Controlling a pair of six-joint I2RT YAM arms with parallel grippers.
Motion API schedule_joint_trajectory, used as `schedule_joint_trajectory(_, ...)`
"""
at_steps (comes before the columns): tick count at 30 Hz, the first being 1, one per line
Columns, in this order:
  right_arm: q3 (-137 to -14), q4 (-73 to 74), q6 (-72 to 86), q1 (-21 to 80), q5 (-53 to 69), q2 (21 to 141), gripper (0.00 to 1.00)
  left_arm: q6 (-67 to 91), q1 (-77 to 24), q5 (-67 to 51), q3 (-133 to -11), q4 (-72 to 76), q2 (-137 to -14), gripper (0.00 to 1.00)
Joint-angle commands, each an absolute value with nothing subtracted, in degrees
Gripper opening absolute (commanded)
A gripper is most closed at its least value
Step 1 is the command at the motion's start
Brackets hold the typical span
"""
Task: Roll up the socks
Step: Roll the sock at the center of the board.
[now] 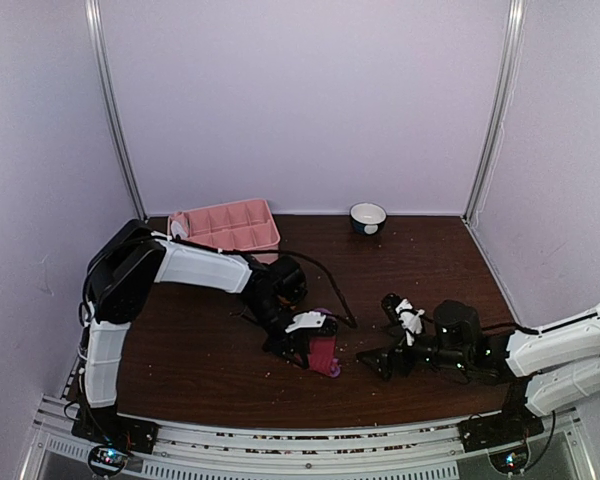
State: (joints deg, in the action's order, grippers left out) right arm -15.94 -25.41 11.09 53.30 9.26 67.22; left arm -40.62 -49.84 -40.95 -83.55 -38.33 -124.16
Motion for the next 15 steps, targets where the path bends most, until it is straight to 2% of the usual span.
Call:
schedule_joint_trajectory(1,-14.4,-33.5,9.2,52.1,8.7,69.1,1.00,-41.2,-48.9,-39.2,-83.4,-43.1,-126.6,0.08)
schedule_joint_trajectory(3,-17.0,-29.7,1.1,57.4,2.6,69.9,0.99,-41.4,-48.6,-39.7,-83.6,-43.6,-126.7,0.08)
schedule_joint_trajectory(6,-15.2,-32.7,-12.3,63.3,2.2,70.6,0.93,-41.8,-48.2,-40.4,-84.3,-44.6,-127.2,0.08)
schedule_joint_trajectory(15,-26.3,-23.2,-27.4,68.0,4.3,81.0,0.68,-43.4,-48.1,-41.3,-87.2,-48.3,-129.5,0.09)
